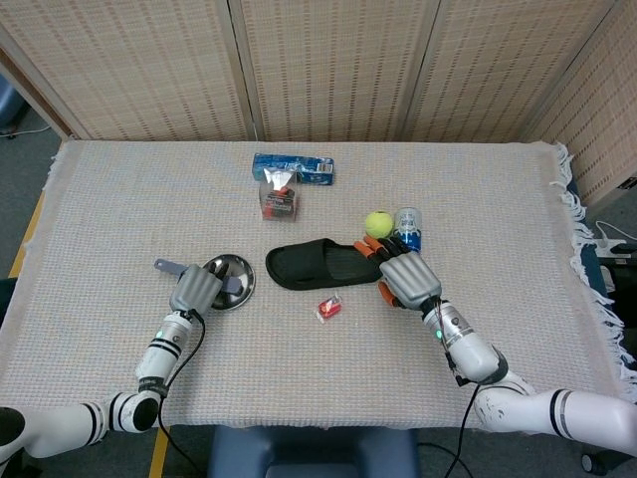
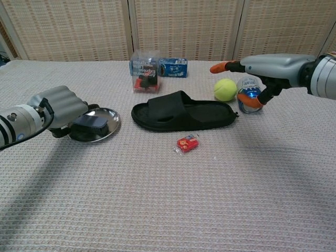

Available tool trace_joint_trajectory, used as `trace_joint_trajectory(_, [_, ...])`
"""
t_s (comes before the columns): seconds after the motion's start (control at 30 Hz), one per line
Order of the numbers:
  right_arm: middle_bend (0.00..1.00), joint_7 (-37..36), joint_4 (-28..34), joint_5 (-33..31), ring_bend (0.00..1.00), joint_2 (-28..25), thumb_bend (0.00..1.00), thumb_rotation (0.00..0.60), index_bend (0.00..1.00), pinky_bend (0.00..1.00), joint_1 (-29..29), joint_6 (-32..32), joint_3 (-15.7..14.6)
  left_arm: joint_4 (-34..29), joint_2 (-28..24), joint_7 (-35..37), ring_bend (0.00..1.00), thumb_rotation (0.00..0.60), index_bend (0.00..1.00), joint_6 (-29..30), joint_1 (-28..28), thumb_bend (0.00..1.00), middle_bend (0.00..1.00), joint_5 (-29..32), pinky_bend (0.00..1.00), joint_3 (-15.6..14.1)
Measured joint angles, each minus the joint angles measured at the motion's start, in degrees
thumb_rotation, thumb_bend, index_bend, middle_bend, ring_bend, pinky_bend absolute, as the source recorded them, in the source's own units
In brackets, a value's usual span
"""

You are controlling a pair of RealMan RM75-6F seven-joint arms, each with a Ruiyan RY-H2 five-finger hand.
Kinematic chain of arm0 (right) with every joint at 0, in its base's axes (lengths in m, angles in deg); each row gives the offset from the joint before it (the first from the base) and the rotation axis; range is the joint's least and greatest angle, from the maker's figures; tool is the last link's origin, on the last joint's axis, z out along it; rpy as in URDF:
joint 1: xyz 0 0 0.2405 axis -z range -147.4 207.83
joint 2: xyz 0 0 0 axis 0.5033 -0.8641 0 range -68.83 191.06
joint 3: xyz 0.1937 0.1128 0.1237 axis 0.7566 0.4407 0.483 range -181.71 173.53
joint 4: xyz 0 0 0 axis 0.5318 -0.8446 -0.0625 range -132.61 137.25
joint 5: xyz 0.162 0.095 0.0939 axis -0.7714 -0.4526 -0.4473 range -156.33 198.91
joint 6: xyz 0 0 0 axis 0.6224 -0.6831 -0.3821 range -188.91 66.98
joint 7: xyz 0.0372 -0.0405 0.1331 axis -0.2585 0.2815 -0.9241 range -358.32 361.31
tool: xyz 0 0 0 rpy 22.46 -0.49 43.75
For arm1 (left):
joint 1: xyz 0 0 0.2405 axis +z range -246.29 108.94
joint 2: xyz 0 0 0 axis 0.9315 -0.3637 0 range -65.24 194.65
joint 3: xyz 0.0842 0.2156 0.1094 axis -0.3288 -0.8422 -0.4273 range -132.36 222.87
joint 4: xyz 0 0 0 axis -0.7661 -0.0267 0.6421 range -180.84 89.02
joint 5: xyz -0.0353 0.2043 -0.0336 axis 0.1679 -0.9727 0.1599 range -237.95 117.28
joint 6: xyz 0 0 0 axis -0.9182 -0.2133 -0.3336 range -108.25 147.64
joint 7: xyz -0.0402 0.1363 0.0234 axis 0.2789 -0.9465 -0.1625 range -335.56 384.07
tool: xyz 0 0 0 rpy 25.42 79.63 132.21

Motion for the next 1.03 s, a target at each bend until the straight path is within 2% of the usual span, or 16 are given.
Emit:
trace_joint_trajectory(0.27, [0.0,0.41,0.48,-0.01,0.0,-0.75,0.52,0.6,0.0,0.0,0.34,-0.89,-0.37,-4.12,-1.76,1.17,0.79,0.6,0.0,0.41,-0.79,0.39,0.07,0.99,1.0,0.21])
trace_joint_trajectory(0.33, [0.0,0.48,0.97,0.19,0.0,-1.28,0.52,0.6,0.0,0.0,0.74,-1.55,-0.53,-6.2,-2.78,1.99,0.76,0.6,0.0,1.18,-0.62,0.39,0.05,0.69,1.0,0.32])
trace_joint_trajectory(0.37, [0.0,0.57,1.52,0.4,0.0,-1.81,0.51,0.6,0.0,0.0,1.19,-2.14,-0.79,-7.37,-3.4,2.58,0.7,0.6,0.0,1.66,-0.42,0.39,0.04,0.43,0.97,0.36])
trace_joint_trajectory(0.43, [0.0,0.93,2.79,1.01,0.0,-2.95,0.47,0.6,0.0,0.0,2.19,-3.36,-1.58,-10.74,-5.36,5.01,0.51,0.6,0.0,3.13,0.56,0.39,0.02,-0.73,0.85,0.35])
trace_joint_trajectory(0.5, [0.0,1.45,4.89,2.51,0.0,-4.76,0.4,0.6,0.0,0.0,4.03,-5.56,-3.17,-13.6,-7.39,8.58,0.22,0.6,0.0,4.84,2.08,0.38,0.0,-2.69,0.59,0.04])
trace_joint_trajectory(0.57, [0.0,1.39,7.85,4.72,0.0,-7.14,0.34,0.6,0.0,0.0,6.67,-8.23,-5.41,-16.42,-10.01,14.6,0.06,0.6,0.0,7.52,4.68,0.38,0.0,-6.37,0.39,-0.92])
trace_joint_trajectory(0.6, [0.0,1.16,9.2,6.0,0.0,-8.2,0.33,0.6,0.0,0.0,7.99,-9.51,-6.45,-17.36,-11.15,17.78,0.02,0.6,0.0,8.94,6.03,0.38,0.0,-8.35,0.32,-1.54])
trace_joint_trajectory(0.67, [0.0,0.71,11.44,9.92,0.0,-10.03,0.3,0.6,0.0,0.0,11.25,-13.09,-9.03,-18.74,-13.76,26.48,0.0,0.6,0.0,12.9,9.58,0.38,0.0,-13.28,0.27,-3.29])
trace_joint_trajectory(0.77, [0.0,0.35,11.49,16.91,0.0,-11.26,0.29,0.6,0.0,0.0,17.13,-20.31,-12.64,-18.74,-17.13,41.01,0.0,0.6,0.0,20.53,15.92,0.38,0.0,-19.36,0.26,-5.76])
trace_joint_trajectory(0.87, [0.0,-0.53,8.55,22.12,0.0,-11.25,0.25,0.6,0.0,0.0,24.27,-29.54,-15.68,-16.85,-19.89,55.36,0.0,0.6,0.0,29.51,23.97,0.37,0.0,-23.41,0.24,-7.8])
trace_joint_trajectory(0.93, [0.0,-1.42,5.69,24.11,0.0,-11.01,0.22,0.6,0.0,0.0,29.11,-34.91,-17.14,-15.34,-22.06,63.06,0.0,0.6,0.0,34.55,29.98,0.37,0.0,-25.56,0.22,-9.23])
trace_joint_trajectory(1.03, [0.0,-2.93,0.7,25.48,0.0,-10.63,0.21,0.6,0.0,0.0,35.97,-40.32,-18.64,-13.8,-25.35,69.2,0.0,0.6,0.0,40.07,36.14,0.37,0.0,-29.73,0.22,-10.82])
